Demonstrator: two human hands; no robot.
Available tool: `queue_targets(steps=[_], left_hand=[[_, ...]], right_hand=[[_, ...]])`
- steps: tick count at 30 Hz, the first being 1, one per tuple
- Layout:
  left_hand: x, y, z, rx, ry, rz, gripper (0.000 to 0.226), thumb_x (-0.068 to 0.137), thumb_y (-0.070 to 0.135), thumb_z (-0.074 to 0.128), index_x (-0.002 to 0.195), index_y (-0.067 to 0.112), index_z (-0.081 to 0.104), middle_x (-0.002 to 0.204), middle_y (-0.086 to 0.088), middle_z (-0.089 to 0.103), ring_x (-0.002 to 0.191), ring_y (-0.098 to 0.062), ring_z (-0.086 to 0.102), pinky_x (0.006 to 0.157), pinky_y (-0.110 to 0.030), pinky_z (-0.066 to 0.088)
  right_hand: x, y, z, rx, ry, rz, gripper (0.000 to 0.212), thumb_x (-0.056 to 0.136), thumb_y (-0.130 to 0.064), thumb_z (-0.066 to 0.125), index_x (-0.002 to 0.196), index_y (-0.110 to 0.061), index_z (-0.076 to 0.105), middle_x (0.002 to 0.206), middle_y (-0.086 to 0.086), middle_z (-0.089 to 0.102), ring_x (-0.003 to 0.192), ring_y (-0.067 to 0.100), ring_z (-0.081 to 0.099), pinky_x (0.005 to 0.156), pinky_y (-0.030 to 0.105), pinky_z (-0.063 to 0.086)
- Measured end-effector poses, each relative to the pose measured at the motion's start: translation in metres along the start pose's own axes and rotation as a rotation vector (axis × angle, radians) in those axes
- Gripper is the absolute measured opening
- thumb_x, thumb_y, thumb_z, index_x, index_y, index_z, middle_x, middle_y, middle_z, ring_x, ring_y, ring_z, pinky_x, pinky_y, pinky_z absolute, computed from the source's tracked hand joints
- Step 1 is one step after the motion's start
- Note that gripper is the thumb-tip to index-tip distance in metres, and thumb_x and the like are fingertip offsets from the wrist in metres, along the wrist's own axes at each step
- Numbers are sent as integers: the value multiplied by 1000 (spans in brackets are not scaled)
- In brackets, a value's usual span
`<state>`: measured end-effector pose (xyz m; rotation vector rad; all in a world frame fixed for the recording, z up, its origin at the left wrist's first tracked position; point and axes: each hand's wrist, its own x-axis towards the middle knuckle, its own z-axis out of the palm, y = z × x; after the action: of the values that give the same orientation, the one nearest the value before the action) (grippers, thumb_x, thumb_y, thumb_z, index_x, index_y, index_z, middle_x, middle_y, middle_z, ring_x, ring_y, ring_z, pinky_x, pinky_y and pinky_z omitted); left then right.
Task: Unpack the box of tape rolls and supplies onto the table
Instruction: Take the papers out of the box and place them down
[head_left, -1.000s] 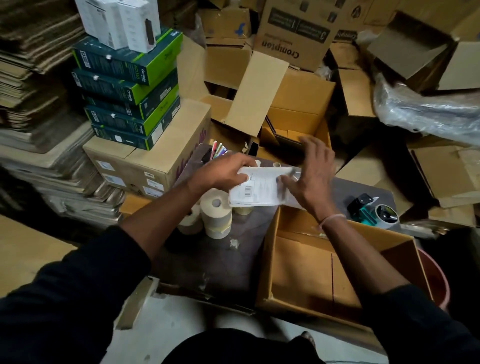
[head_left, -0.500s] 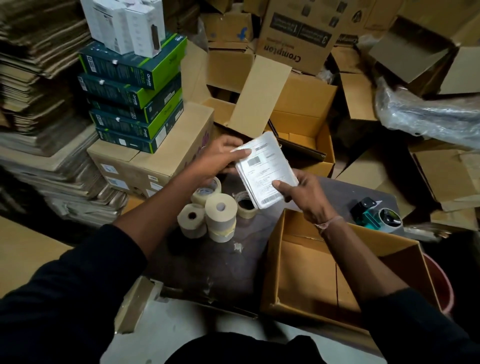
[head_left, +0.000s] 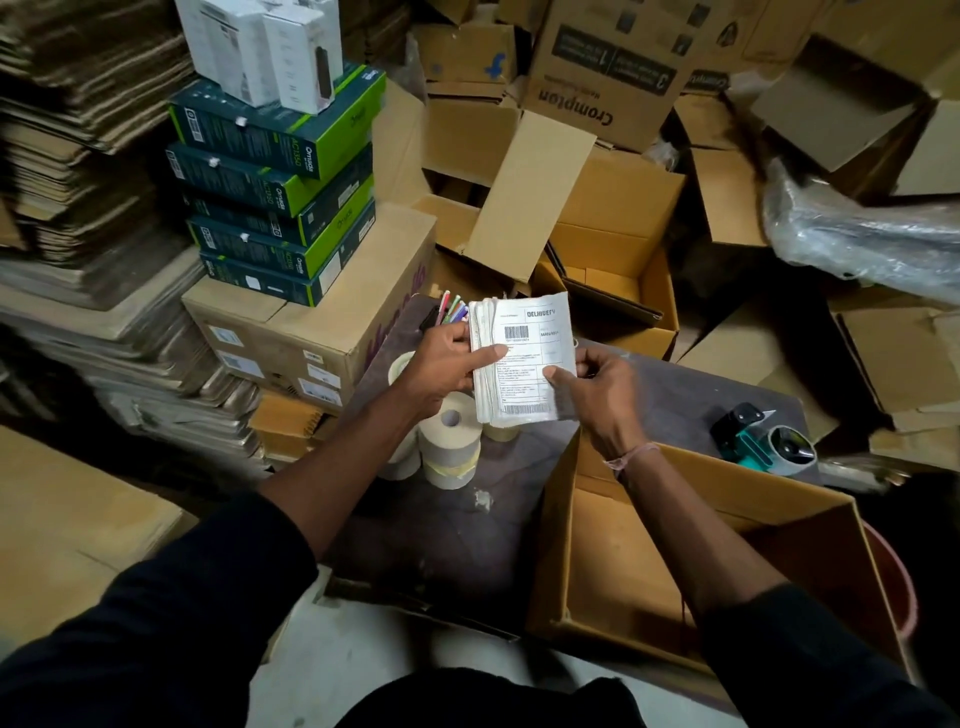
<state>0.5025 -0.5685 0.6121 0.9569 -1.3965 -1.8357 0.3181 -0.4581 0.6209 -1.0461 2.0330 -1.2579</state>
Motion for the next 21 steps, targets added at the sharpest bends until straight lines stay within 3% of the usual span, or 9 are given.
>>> queue_targets(steps=[3, 6, 10, 13, 16, 18, 21], left_hand=[[1, -2, -6, -62, -36, -37, 32, 93, 11, 70, 125, 6, 64, 119, -12, 74, 108, -26, 72, 84, -39, 62], [3, -6, -12, -74, -56, -46, 35, 93, 6, 69, 128, 7, 63, 121, -12, 73, 110, -26, 71, 86, -39, 61], [4, -10, -20, -24, 13, -16, 39, 93, 5, 69, 131, 5, 61, 122, -12, 72, 109, -26, 72, 88, -44, 60], [3, -11, -22, 39, 91, 17, 32, 93, 7, 70, 124, 8, 64, 119, -12, 74, 99, -20, 75, 78, -38, 62], [4, -9, -21, 59, 109, 27, 33, 95, 9, 68, 127, 6, 61, 113, -5, 75, 96, -16, 75, 74, -34, 62], [6, -6, -15, 50, 95, 13, 35, 97, 13, 65, 131, 9, 58, 114, -4, 74, 98, -18, 75, 77, -38, 63], [8, -4, -1, 33, 83, -8, 34, 98, 21, 66, 130, 15, 57, 119, -7, 73, 107, -25, 72, 86, -47, 61]], right_hand=[[1, 0, 1, 18, 11, -7, 20, 78, -23, 79, 71, -23, 61, 86, 0, 74, 86, 17, 74, 70, 50, 62], [3, 4, 1, 51, 2, 19, 16, 81, -21, 77, 81, -15, 62, 94, -1, 75, 92, 19, 73, 71, 50, 62], [9, 7, -3, 159, -31, 103, 13, 84, -19, 72, 92, -20, 63, 103, -2, 74, 98, 21, 72, 78, 51, 62], [13, 1, -13, 223, -27, 161, 15, 92, -11, 68, 100, -21, 61, 110, -1, 72, 103, 22, 71, 81, 45, 62], [16, -5, -21, 255, -96, 120, 16, 94, -9, 66, 108, -15, 60, 113, 3, 72, 99, 21, 73, 68, 34, 62], [19, -4, -21, 228, -122, 80, 13, 92, -9, 68, 104, -10, 61, 108, 7, 74, 94, 21, 75, 61, 34, 61], [23, -4, -15, 186, -125, 30, 15, 86, -11, 75, 88, -4, 62, 100, 16, 73, 91, 26, 75, 64, 43, 63]])
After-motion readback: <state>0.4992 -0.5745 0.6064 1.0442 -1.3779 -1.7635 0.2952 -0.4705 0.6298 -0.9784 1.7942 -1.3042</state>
